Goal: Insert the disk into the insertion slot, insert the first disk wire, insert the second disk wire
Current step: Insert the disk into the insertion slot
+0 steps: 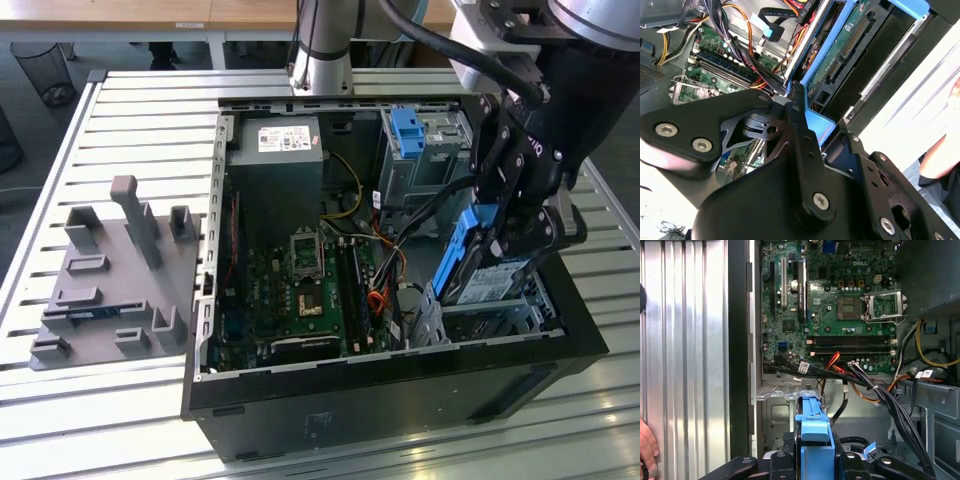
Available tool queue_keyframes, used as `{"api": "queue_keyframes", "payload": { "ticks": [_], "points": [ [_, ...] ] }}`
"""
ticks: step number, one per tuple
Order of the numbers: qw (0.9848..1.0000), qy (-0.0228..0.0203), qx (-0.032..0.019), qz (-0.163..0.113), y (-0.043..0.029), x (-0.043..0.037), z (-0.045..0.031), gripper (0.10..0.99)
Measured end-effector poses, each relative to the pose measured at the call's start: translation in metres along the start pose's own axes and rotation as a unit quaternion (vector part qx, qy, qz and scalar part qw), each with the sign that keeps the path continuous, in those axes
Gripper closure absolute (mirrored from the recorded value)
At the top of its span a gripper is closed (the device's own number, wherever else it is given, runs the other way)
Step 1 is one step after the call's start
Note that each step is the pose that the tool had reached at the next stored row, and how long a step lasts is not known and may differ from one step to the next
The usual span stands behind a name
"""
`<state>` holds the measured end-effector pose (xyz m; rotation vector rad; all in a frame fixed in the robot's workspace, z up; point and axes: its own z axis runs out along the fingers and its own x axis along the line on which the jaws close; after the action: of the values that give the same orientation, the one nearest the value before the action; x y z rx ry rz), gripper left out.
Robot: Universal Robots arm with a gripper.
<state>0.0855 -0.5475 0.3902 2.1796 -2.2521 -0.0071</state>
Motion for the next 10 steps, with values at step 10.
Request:
{"api": "queue_keyframes", "payload": {
  "ticks": [10],
  "points": [
    [1.0,0.0,0.0,0.0,0.0,0.0,0.0053,0.722]
  ]
}}
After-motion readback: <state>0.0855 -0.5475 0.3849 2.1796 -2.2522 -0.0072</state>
